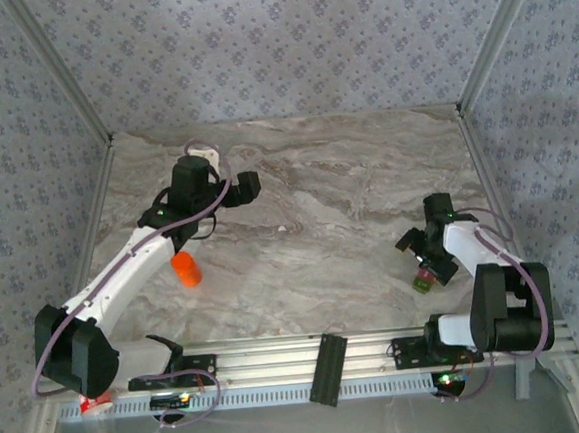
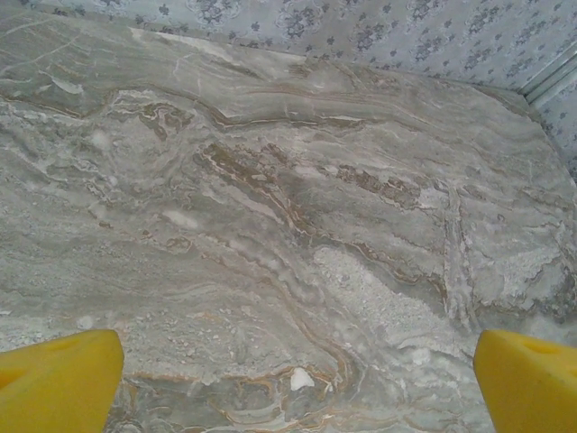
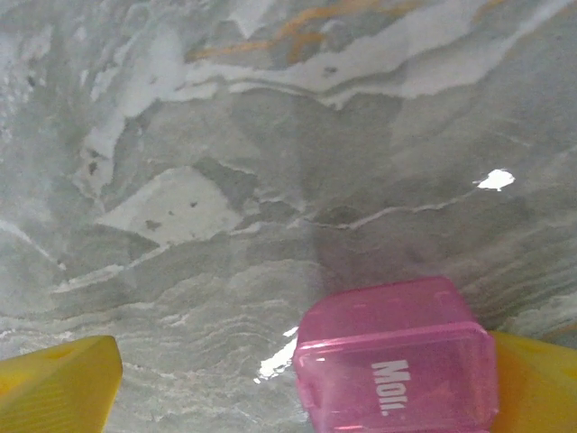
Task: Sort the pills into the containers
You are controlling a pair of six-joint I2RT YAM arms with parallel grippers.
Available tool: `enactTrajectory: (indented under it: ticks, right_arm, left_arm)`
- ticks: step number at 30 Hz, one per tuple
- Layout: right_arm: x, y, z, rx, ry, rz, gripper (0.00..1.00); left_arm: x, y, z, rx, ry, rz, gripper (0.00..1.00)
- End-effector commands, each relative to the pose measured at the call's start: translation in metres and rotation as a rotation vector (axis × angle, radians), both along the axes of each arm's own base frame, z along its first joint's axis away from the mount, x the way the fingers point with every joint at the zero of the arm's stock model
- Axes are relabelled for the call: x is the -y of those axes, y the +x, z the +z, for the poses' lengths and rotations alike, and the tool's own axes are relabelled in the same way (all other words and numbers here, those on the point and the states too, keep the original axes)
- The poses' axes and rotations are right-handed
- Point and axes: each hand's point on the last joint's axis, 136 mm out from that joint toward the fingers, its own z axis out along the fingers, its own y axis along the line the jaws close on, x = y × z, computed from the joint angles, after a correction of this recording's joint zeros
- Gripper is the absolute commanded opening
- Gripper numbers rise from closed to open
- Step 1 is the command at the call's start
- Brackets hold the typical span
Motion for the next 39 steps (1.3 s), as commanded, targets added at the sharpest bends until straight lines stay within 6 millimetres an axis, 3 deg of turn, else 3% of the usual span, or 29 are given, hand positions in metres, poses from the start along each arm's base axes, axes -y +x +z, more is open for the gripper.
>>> enactTrajectory:
  ticks: [1, 7, 10, 19, 25, 33, 39]
  right_arm:
    - [-0.022, 0.04, 0.012, 0.116, 0.048, 0.104, 0.99]
    - [-0.061, 0.061, 0.015, 0.124, 0.065, 0.237, 0.99]
    - [-0.069, 0.063, 0.015, 0.101, 0.034, 0.296, 0.99]
    - [-0.049, 0.031, 0.025, 0.034, -0.088, 0.416, 1.0]
    - [-0.041, 0.012, 0.025, 0.042, -0.074, 0.412, 1.0]
    - [-0.038, 0.009, 0.013, 0.061, -0.041, 0.393, 1.0]
    - [-0.042, 0.008, 0.015, 0.083, -0.017, 0.419, 1.0]
  left_arm:
    - [0.006, 0.003, 0.012, 0.015, -0.008, 0.003, 0.99]
    - [0.011, 0.001, 0.013, 0.017, 0.0, -0.002, 0.99]
    - [0.014, -0.001, 0.014, 0.018, -0.001, -0.004, 0.99]
    - [0.021, -0.003, 0.017, 0.02, 0.003, -0.019, 0.99]
    - [0.029, -0.003, 0.019, 0.023, 0.002, -0.034, 0.99]
    - [0.041, -0.004, 0.02, 0.028, 0.007, -0.052, 1.0]
    - [0.043, -0.005, 0.021, 0.031, 0.01, -0.052, 0.99]
